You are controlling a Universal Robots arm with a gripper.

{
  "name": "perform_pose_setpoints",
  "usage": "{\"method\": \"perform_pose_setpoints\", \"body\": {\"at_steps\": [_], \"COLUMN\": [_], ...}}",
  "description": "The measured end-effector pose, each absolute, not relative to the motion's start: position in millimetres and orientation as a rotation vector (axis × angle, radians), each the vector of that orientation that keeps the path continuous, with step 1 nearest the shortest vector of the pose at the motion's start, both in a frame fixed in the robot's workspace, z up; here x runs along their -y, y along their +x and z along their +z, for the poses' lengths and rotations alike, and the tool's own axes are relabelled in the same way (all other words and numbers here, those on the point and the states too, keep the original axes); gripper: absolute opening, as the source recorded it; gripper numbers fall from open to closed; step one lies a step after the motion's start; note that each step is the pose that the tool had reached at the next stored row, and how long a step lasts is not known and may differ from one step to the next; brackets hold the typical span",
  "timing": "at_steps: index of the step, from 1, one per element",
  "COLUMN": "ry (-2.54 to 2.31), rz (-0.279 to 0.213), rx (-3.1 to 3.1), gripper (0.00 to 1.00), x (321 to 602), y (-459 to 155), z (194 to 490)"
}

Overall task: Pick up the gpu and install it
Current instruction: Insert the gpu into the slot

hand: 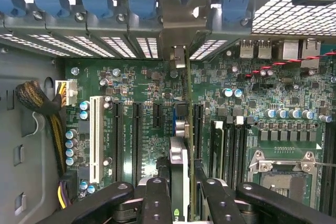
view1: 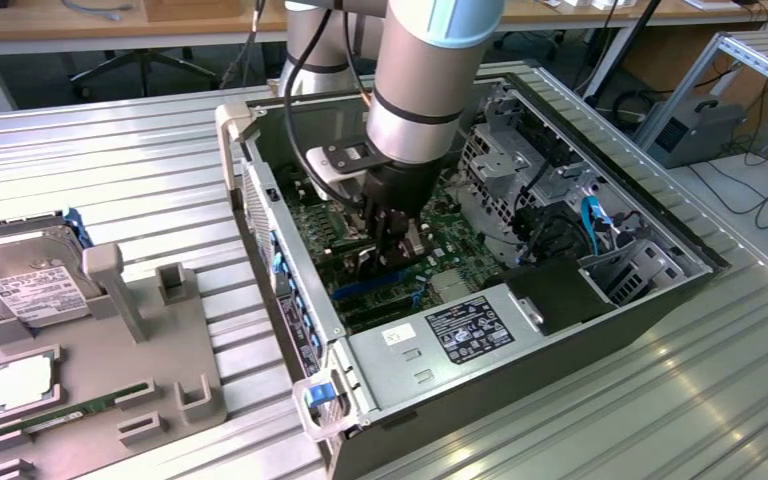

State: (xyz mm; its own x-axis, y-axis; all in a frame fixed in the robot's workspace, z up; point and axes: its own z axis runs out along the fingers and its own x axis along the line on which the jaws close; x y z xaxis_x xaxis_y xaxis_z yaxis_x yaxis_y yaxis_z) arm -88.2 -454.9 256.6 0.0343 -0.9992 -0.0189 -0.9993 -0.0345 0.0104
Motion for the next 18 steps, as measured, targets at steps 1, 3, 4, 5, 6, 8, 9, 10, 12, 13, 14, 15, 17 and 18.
{"method": "perform_pose_setpoints", "body": {"at_steps": [1,3,4,5,6,8,9,10,12,13,14,15,17,18], "ry": [-2.255,-2.255,-2.255,-2.242,-2.238,-2.215,-2.214,-2.205,-2.176,-2.176,-2.176,-2.176,-2.166,-2.163], "rz": [0.032,0.032,0.032,0.032,0.033,0.033,0.033,0.033,0.033,0.033,0.033,0.033,0.033,0.033], "rx": [-2.179,-2.179,-2.179,-2.193,-2.197,-2.223,-2.224,-2.233,-2.26,-2.26,-2.26,-2.26,-2.271,-2.273], "gripper": [0.27,0.27,0.27,0.27,0.27,0.27,0.27,0.27,0.27,0.27,0.27,0.27,0.27,0.27], "x": [455.0,455.0,455.0,454.9,455.4,459.8,459.8,459.8,459.8,459.8,459.8,459.8,461.1,461.1], "y": [-88.2,-88.2,-88.2,-88.2,-87.7,-81.7,-81.8,-85.2,-84.3,-84.6,-85.3,-85.7,-85.9,-85.9], "z": [255.8,255.7,255.7,255.8,256.9,256.7,257.3,257.1,256.9,256.9,256.8,256.8,256.1,256.0]}}
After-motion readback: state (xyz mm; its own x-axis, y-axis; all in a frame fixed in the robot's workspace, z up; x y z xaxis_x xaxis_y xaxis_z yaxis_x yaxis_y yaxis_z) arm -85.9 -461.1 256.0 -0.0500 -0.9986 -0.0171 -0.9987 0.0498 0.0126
